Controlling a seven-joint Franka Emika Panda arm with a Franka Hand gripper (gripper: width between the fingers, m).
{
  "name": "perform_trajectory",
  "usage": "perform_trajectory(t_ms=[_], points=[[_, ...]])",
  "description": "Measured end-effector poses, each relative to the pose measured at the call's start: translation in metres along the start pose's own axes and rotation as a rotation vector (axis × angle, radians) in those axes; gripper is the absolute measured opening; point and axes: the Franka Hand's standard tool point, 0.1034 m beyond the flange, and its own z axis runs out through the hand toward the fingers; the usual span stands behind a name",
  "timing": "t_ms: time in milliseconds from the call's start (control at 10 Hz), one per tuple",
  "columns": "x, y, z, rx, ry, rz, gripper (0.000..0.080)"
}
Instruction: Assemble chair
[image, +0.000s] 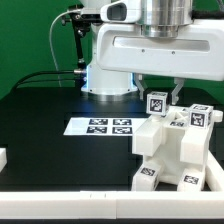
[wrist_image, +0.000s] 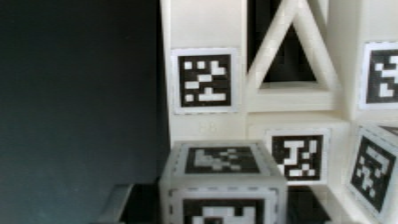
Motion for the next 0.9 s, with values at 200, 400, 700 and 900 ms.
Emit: perform_trajectory(t_ms=[200,400,700,900], points=[[0.001,0.0014,0.0,0.001,0.003,-0.004,0.0284],[-0.0014,0.0052,0.0028,-0.003,-0.003,-0.003,0.0284],[-0.0024,0.0053,0.0051,-0.006,-0.005,-0.004,0.0284],[-0.0009,0.0045,0.0075,-0.006,0.001,-0.004,0.0284]])
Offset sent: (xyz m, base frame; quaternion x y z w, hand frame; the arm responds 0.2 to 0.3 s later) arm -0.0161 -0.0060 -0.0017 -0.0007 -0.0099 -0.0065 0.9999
